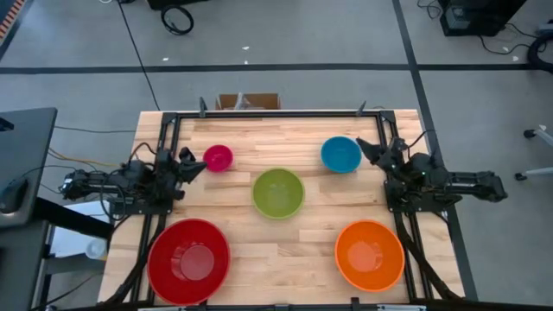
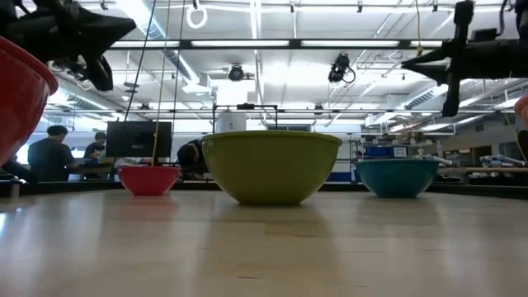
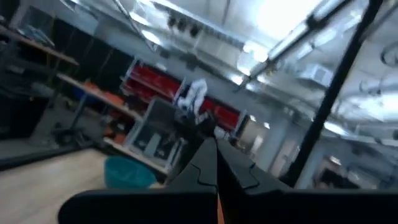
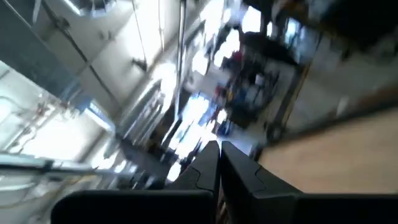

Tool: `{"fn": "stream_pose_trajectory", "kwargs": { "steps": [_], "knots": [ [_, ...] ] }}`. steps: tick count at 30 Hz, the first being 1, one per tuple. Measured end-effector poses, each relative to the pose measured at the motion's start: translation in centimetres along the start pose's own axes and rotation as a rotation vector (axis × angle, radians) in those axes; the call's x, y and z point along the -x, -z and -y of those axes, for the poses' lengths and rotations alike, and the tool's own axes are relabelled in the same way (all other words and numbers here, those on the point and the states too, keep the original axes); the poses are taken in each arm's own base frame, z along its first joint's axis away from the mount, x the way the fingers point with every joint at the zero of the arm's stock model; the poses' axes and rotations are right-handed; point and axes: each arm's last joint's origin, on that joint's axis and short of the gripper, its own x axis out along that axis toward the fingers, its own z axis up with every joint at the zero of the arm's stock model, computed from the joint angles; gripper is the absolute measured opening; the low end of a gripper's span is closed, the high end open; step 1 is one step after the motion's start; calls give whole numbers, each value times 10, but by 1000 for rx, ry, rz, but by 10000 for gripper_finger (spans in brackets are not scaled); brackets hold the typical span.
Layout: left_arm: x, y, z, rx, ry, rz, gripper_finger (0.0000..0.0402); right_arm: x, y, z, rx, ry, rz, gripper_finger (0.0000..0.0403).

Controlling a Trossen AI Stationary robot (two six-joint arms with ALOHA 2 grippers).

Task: Nest bowls inside each other
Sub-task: Stack the orange bowl on top of the big red bowl

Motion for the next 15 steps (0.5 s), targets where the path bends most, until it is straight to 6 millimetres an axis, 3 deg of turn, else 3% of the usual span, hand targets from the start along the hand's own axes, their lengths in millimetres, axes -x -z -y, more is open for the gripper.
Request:
{"fn": "stream_pose_trajectory", "kwargs": {
  "steps": [7, 11, 15],
  "knots": [
    [-4, 9, -3, 100, -61, -89, 0, -9, 13, 5, -108, 74, -145, 23],
    [-14, 3, 5, 86, -78, -270, 0, -25, 13, -13, -74, 104, -220, 23],
    [-25, -2, 11, 40, -166, -460, 0, -48, 15, -33, 42, 253, -332, 23]
  ]
}}
